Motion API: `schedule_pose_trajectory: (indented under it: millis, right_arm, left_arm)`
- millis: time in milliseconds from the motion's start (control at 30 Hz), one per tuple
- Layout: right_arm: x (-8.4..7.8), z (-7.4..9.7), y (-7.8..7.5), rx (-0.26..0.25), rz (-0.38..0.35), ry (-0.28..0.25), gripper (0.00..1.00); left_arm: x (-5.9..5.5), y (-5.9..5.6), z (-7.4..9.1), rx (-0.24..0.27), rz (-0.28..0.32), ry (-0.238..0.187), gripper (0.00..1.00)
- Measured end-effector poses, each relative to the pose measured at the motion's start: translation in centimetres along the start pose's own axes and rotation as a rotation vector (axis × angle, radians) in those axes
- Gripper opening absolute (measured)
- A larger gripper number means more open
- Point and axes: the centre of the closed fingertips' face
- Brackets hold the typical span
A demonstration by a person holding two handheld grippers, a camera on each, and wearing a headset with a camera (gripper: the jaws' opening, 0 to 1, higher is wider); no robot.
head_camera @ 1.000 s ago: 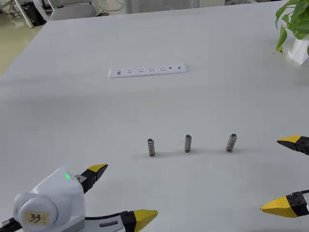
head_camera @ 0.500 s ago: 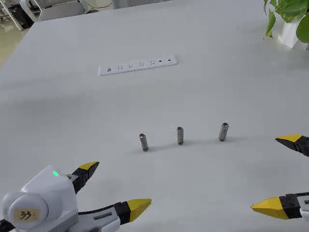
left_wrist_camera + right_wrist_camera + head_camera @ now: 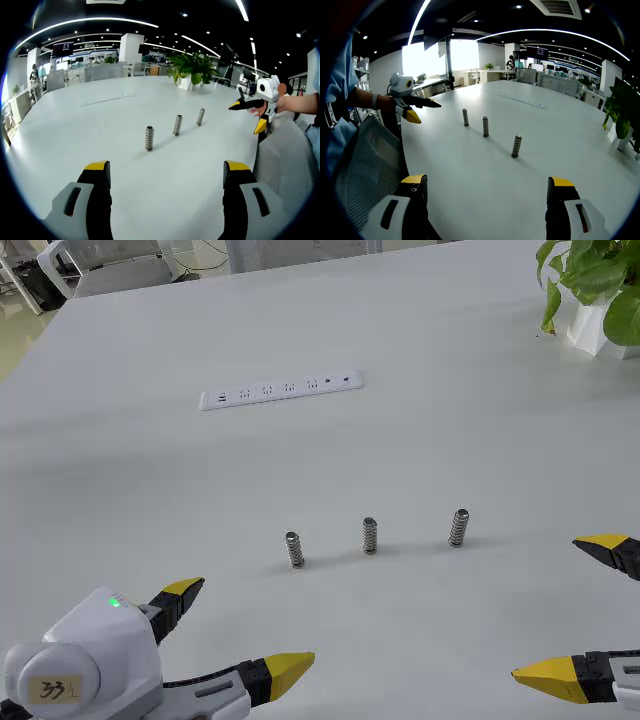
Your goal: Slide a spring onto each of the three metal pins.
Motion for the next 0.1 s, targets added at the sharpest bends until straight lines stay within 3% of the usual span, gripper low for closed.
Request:
schedule_pose_trajectory:
  millis: [100]
  right_arm:
    - [0.08, 0.14, 0.09, -0.015, -0.012, -0.012, 0.99]
  left_arm:
    - [-0.08, 0.05, -0.04, 0.003, 0.001, -0.008, 0.92]
Point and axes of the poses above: the centre of the closed fingertips' face, and the gripper's own axes: z roughly backward along the fingers, y roughly to its left, x roughly out of its top, and after that the axes turned 6 degrees about -x, right-handed
